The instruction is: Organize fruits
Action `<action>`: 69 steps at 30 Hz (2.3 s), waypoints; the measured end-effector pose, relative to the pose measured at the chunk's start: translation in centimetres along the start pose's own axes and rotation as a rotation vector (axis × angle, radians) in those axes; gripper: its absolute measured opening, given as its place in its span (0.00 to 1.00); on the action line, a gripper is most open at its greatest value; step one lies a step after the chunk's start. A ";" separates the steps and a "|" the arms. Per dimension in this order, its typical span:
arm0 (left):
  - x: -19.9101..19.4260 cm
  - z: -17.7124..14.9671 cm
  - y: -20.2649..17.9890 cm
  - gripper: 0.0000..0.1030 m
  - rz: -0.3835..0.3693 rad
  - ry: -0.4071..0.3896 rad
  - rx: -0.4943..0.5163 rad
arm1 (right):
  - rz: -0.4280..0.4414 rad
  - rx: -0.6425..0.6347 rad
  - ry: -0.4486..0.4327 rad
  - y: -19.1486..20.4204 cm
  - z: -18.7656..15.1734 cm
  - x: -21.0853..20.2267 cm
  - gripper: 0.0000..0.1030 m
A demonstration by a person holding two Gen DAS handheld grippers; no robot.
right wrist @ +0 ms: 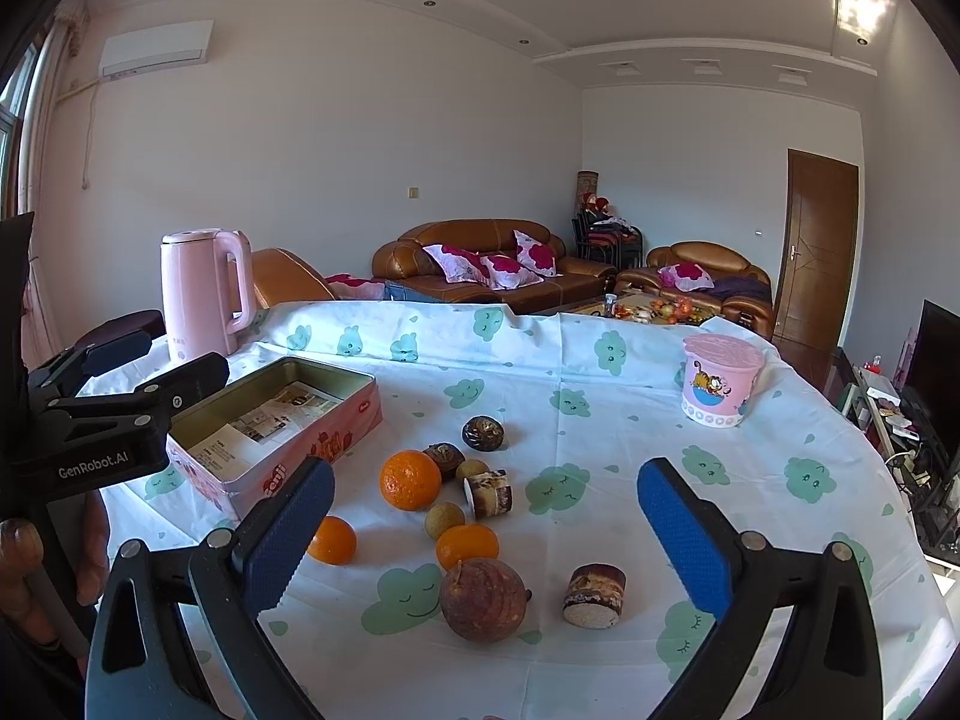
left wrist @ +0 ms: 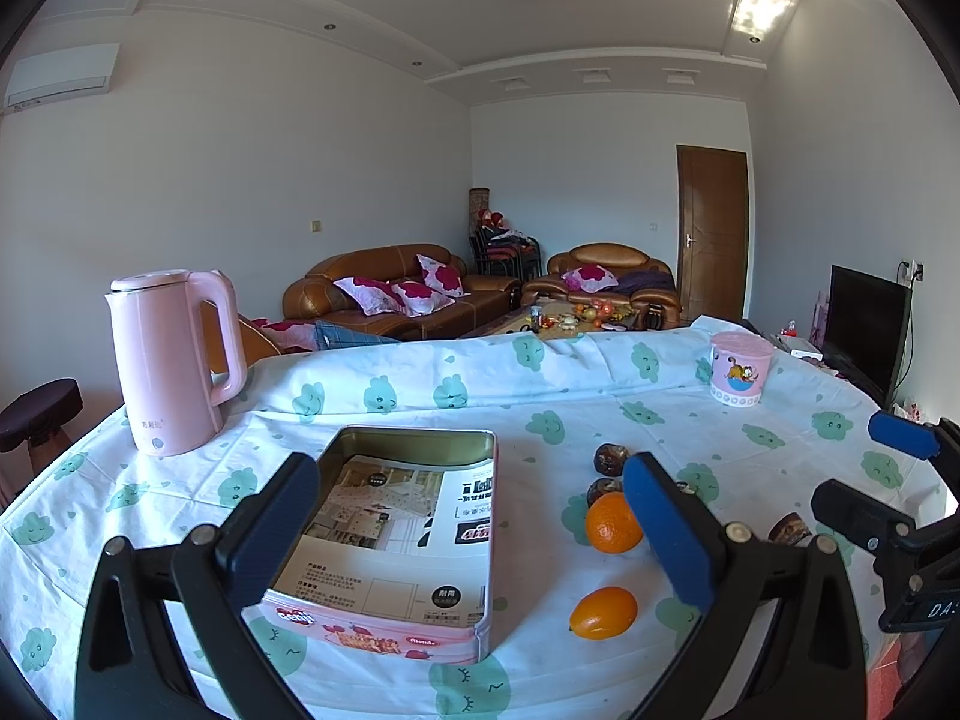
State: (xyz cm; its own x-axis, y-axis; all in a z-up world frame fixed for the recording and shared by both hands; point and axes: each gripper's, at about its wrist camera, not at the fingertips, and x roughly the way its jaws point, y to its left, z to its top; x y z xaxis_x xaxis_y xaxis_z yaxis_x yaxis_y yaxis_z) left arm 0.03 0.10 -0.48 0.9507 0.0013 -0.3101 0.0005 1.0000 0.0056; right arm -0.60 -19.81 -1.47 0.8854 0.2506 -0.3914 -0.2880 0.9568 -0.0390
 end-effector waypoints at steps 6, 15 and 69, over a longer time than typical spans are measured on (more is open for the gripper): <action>0.2 -0.3 0.2 1.00 0.000 0.001 0.000 | -0.001 0.001 0.004 -0.1 -0.1 0.1 0.99; 0.2 -2.2 0.9 1.00 -0.003 0.021 0.008 | -0.006 0.016 0.012 -0.7 -0.8 0.2 0.99; 8.0 -6.4 -5.3 0.48 -0.256 0.458 0.076 | -0.012 0.093 0.388 -6.6 -6.2 8.1 0.35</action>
State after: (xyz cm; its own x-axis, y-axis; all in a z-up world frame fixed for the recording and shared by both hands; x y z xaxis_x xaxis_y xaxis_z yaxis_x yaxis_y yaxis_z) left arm 5.61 -5.14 -9.05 0.6843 -0.2238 -0.6940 0.2539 0.9653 -0.0609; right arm 6.27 -25.00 -10.06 0.6798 0.1823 -0.7103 -0.2288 0.9730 0.0307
